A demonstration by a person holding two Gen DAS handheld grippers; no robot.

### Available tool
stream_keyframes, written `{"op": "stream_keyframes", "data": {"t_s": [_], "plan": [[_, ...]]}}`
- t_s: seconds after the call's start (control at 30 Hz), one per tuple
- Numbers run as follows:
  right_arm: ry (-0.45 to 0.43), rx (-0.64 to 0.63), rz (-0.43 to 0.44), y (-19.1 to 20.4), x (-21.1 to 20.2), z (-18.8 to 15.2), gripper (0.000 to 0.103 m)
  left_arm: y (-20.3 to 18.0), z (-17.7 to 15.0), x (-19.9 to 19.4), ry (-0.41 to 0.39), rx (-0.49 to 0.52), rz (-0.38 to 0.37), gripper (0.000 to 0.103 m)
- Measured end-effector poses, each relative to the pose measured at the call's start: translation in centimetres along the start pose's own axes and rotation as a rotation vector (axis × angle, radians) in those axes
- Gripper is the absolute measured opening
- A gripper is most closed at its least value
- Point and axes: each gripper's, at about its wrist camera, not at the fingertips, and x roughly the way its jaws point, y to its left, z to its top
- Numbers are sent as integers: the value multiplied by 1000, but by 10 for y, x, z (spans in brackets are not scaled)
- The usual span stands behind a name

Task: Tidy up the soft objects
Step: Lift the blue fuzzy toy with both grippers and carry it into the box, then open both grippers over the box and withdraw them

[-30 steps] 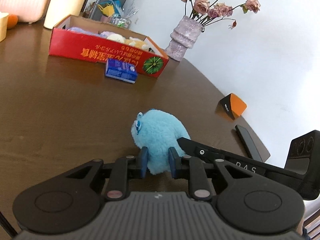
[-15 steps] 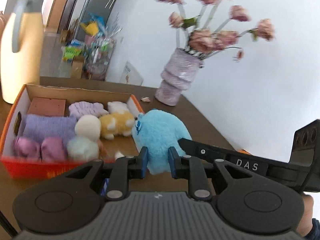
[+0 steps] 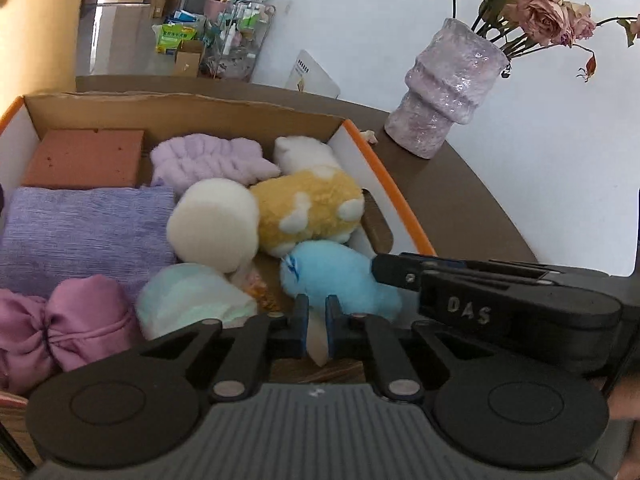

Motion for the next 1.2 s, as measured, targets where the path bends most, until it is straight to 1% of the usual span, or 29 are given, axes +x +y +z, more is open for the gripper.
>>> {"op": "stream_keyframes", "data": {"t_s": [0.1,0.17,0.2,0.23,0.37,0.43,0.47,0.53,0.57,0.6,0.63,0.67,0.73,0.77,0.83,0.87,0.9,0.97,1.07,1.1,1.13,1.2], "plan": [[4,15,2,-3,-2,-1,17,2,0,-17,-33,20,38,11],[-7,26,2,-5,-11,0,17,-2,0,-34,-77,51,110,15],[-14,26,3,-6,-18,0,17,-4,-1,-45,-101,73,156,21],[-24,24,2,-5,-25,1,17,-6,0,-56,-121,90,181,25],[-77,5,8,-3,-64,2,17,-9,-8,-105,-195,150,242,34],[-107,-14,6,-2,-89,0,18,-10,-17,-133,-239,191,279,47],[-125,-26,2,-2,-103,-3,20,-9,-24,-147,-264,212,302,50],[-161,-46,-2,-1,-128,-10,28,-8,-37,-172,-311,250,366,69],[-181,-57,-1,-1,-139,-14,36,-7,-45,-184,-334,262,392,72],[-211,-70,9,0,-154,-21,49,-6,-55,-197,-359,274,413,76],[-235,-83,18,1,-165,-28,60,-6,-65,-209,-378,282,428,82],[-257,-97,22,3,-176,-35,63,-5,-74,-219,-395,282,442,85],[-314,-140,16,9,-199,-54,67,-5,-98,-241,-441,276,454,97],[-345,-167,10,13,-209,-67,69,-5,-111,-250,-461,273,454,98],[-390,-203,1,20,-225,-91,79,-7,-141,-263,-488,270,455,99],[-421,-217,4,23,-234,-108,80,-9,-156,-269,-502,270,452,100],[-444,-229,11,24,-240,-123,81,-11,-172,-273,-515,270,448,102],[-479,-244,16,28,-250,-155,81,-15,-202,-280,-529,265,440,103],[-515,-239,23,33,-268,-207,83,-15,-249,-288,-526,241,417,103],[-524,-229,23,33,-274,-224,84,-15,-262,-289,-519,227,426,103],[-529,-216,25,33,-279,-238,85,-16,-277,-290,-511,222,451,103],[-535,-207,34,33,-287,-266,85,-17,-305,-295,-511,227,462,103]]}}
